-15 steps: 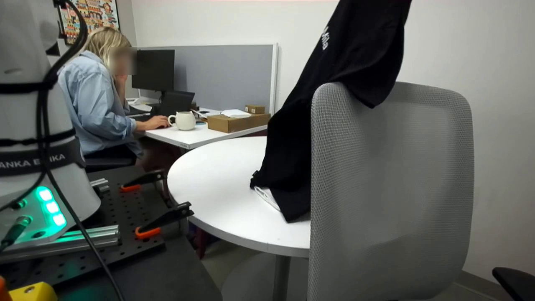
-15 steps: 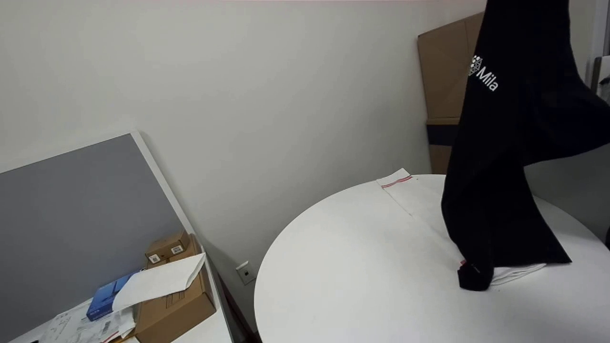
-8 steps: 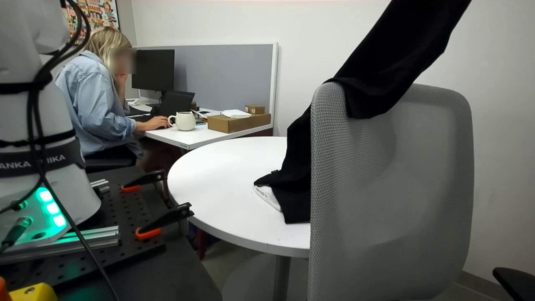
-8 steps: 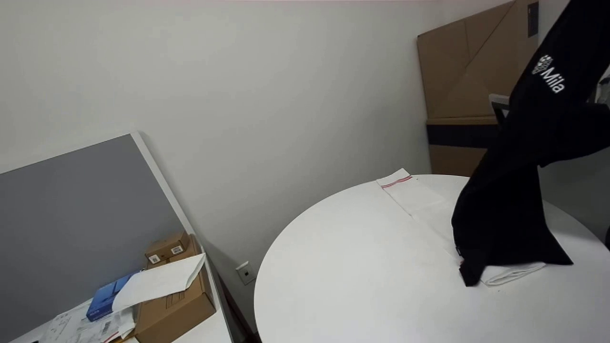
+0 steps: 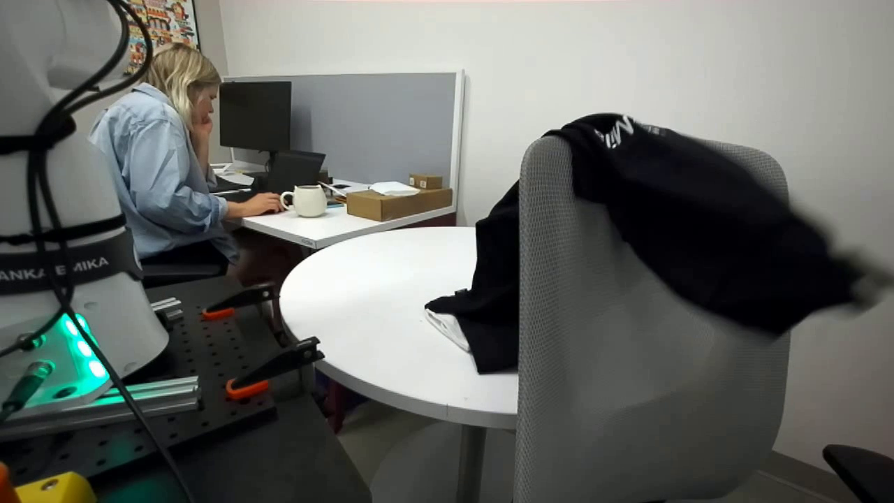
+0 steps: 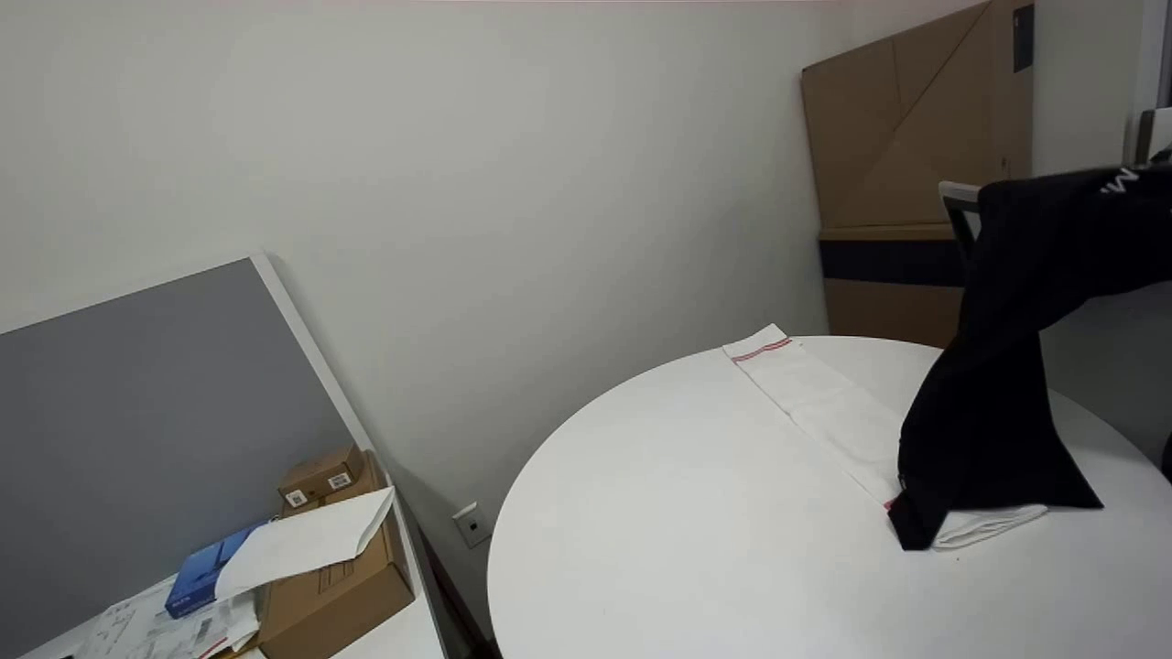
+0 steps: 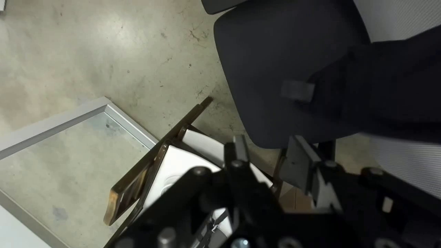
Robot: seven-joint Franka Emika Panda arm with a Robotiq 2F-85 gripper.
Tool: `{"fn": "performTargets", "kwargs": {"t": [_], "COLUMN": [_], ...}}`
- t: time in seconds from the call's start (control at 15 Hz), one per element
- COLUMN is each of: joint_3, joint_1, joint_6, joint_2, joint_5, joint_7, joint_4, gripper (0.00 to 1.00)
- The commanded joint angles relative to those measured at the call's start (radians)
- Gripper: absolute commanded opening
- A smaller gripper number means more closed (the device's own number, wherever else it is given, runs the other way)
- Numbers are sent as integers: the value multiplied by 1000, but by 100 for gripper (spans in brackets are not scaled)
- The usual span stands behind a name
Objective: Unfold the black t-shirt, hang the t-shirt on the backrest of the grey chair, fold the red and white towel three times over
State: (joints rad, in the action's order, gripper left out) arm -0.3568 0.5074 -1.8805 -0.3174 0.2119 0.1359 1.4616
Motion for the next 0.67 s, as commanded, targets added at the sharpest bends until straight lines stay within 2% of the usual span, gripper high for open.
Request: {"fn": "performTargets", "kwargs": {"t": [0.0,0.27,0.6], "joint_3": [7,34,99], "joint_1": [-14,-66,-168], "joint_6": [-42,-68,-18], "joint_2": [37,132,348], "joint_5": [-31,-22,-74], "joint_7": [14,35,97], "joint_4": [57,130,284], "gripper": [70,98,100]}}
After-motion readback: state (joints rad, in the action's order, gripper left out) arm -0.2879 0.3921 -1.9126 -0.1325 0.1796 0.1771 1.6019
